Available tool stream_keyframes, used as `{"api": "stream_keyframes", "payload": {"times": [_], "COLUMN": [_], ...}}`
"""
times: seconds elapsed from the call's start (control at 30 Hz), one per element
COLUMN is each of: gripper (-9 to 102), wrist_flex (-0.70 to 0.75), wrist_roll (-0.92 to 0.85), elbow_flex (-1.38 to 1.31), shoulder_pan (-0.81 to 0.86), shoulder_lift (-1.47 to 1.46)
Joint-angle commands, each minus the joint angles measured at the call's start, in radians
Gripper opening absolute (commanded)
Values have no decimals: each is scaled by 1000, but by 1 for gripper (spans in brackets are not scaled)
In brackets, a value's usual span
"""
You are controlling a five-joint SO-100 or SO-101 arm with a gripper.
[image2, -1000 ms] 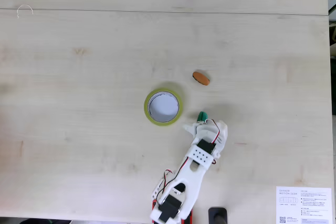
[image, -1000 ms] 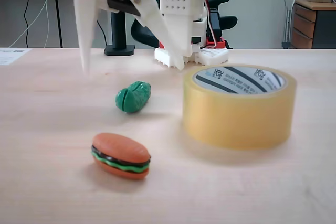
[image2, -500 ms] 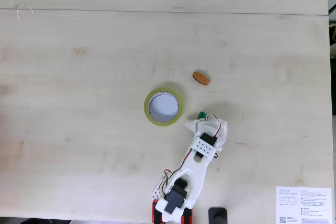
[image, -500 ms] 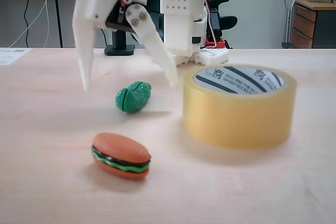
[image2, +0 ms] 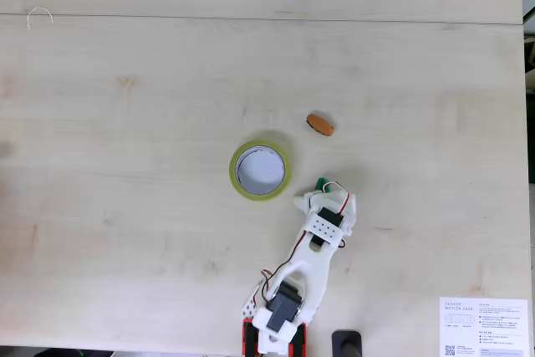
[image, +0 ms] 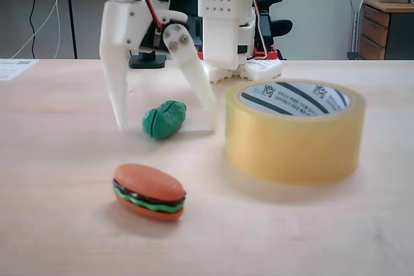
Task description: Grasp a cucumber and put it in the hole.
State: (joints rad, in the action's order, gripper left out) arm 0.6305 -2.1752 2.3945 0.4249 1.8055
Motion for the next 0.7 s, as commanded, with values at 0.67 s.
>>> {"api": "stream_keyframes", "payload": {"times": [0.67], "gripper": [18], "wrist_flex": [89], "wrist_roll": [2], "elbow_flex": [-51], "shoulder_pan": [-5], "shoulder_lift": [71]}}
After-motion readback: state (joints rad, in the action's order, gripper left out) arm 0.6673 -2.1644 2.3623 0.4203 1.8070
